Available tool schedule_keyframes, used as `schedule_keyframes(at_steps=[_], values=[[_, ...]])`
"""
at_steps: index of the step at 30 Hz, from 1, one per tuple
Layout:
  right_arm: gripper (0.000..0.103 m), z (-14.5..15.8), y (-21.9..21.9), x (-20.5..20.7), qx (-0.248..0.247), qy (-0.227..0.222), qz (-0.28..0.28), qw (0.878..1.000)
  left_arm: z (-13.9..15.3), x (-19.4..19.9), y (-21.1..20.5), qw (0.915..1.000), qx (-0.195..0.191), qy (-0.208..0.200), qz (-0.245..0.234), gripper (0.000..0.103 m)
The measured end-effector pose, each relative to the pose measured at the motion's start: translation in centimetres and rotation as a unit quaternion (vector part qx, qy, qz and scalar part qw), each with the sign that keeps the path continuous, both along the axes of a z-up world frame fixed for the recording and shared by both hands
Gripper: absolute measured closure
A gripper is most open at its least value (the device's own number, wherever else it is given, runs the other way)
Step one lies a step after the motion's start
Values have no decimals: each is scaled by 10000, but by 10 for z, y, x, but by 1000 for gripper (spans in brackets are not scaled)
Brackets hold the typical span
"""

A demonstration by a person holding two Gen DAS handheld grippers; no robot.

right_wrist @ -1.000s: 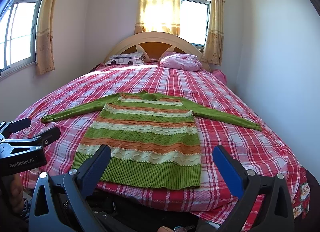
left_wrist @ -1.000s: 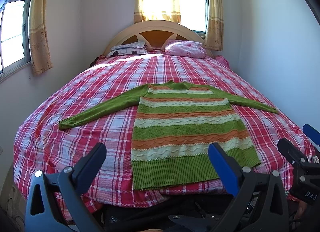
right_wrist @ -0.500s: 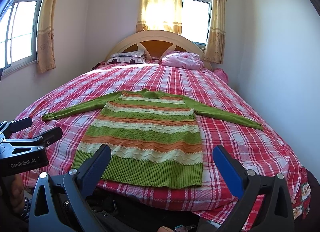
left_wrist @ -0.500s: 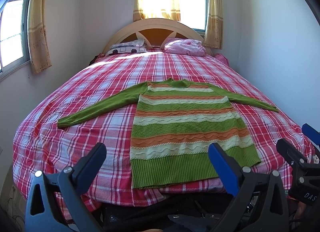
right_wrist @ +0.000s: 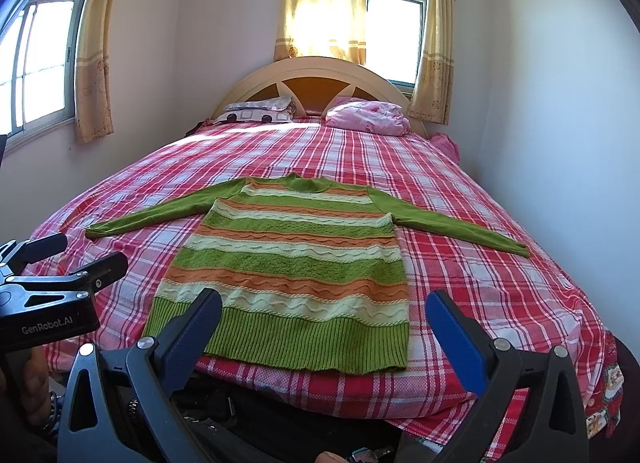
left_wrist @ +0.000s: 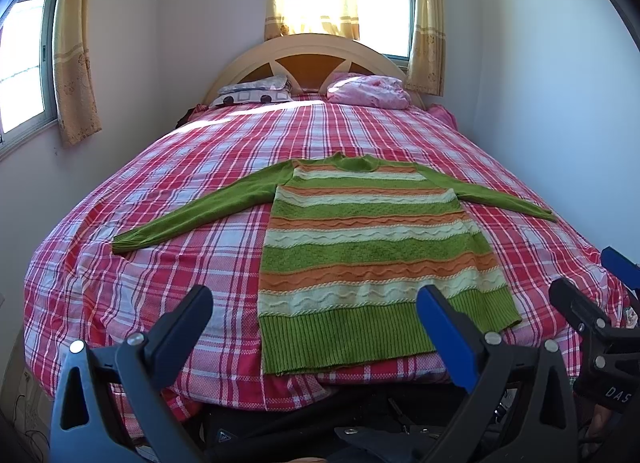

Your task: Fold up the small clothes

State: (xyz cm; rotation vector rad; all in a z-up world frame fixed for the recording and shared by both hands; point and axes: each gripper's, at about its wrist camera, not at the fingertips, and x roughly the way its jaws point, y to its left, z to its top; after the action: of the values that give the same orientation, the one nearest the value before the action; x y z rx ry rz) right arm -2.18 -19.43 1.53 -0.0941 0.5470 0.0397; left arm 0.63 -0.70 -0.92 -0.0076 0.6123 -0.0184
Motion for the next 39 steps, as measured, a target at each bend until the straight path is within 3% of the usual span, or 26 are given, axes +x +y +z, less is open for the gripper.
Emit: schedule_keyframes(at_steps=[29, 36, 39], values=[[1, -10, -8, 13, 73, 234, 40, 9997, -7, 7, -3, 9997, -34, 216, -105, 0], [1, -24, -13, 33, 61, 434, 55, 9990, -14, 26, -2, 9981, -118, 505, -337, 0], [1, -33, -16, 47, 53, 560, 73, 9984, -15, 37, -4, 9984, 6, 449, -334, 0]])
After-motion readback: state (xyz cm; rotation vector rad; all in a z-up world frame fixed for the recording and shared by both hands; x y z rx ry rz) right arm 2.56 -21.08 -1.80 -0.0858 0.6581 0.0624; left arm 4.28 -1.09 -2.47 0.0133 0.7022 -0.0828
